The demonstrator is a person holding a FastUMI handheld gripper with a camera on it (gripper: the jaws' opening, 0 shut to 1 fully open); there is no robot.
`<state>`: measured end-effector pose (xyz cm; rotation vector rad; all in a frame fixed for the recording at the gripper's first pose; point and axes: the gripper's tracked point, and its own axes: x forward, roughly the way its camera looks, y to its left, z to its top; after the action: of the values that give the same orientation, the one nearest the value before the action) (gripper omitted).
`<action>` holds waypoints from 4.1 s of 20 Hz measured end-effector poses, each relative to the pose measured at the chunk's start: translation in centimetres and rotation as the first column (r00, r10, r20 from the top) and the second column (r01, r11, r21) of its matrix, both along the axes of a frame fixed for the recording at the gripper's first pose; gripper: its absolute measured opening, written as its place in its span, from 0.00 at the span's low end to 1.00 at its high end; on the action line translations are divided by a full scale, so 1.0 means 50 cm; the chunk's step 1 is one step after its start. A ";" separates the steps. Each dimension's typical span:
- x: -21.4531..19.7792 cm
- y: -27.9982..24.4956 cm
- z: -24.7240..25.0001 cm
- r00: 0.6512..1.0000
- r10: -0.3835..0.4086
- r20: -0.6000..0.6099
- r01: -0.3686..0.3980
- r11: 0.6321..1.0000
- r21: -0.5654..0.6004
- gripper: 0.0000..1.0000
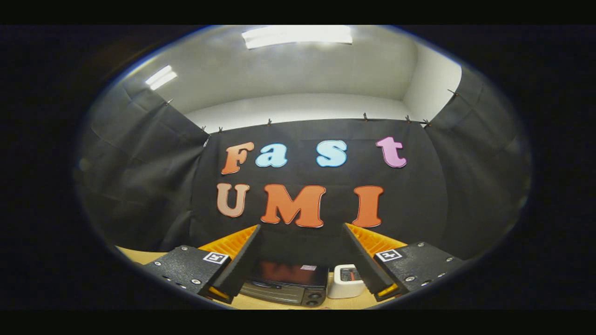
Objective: Open the toaster oven, put the food inside, and close the toaster oven door.
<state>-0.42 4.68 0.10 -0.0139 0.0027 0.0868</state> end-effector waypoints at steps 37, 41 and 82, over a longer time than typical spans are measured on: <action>0.146 0.237 -0.584 0.905 0.033 -0.424 -0.067 0.996 -0.066 1.00; 0.153 0.247 -0.613 0.904 0.030 -0.425 -0.025 1.000 0.017 1.00; -0.333 0.193 -0.698 0.662 0.164 -0.732 0.015 0.973 0.231 0.87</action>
<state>-17.07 14.32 -34.79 0.2491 0.8374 0.1721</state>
